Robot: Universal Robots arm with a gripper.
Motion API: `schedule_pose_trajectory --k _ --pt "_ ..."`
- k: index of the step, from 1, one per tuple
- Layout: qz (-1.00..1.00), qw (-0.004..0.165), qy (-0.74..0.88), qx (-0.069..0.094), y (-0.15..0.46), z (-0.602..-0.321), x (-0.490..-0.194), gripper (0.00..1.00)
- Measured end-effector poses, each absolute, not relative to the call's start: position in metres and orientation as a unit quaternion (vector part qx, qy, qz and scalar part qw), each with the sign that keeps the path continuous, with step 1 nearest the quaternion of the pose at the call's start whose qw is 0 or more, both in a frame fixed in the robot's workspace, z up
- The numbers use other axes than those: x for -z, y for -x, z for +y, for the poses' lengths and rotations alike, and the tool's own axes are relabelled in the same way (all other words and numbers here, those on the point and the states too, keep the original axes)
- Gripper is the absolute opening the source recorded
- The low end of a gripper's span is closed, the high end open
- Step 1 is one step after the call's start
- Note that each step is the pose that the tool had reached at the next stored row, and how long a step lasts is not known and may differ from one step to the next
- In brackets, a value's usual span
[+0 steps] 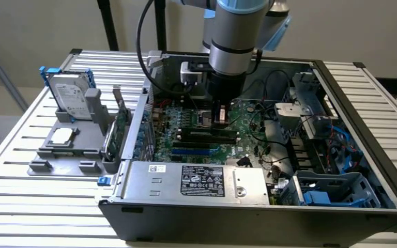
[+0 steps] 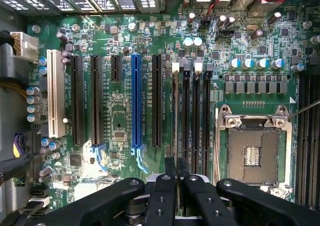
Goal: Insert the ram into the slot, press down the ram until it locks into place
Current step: 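Insert the ram into the slot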
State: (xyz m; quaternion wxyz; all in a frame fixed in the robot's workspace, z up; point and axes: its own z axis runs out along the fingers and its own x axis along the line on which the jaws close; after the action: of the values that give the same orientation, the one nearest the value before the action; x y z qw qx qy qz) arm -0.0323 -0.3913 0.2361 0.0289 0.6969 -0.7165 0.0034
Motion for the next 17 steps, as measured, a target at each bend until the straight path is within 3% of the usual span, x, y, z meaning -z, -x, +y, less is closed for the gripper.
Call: schedule_pose_trajectory --k 17 --pt "-0.715 0.029 -0.698 -0.003 0.0319 -0.3906 -0.2315 0.13"
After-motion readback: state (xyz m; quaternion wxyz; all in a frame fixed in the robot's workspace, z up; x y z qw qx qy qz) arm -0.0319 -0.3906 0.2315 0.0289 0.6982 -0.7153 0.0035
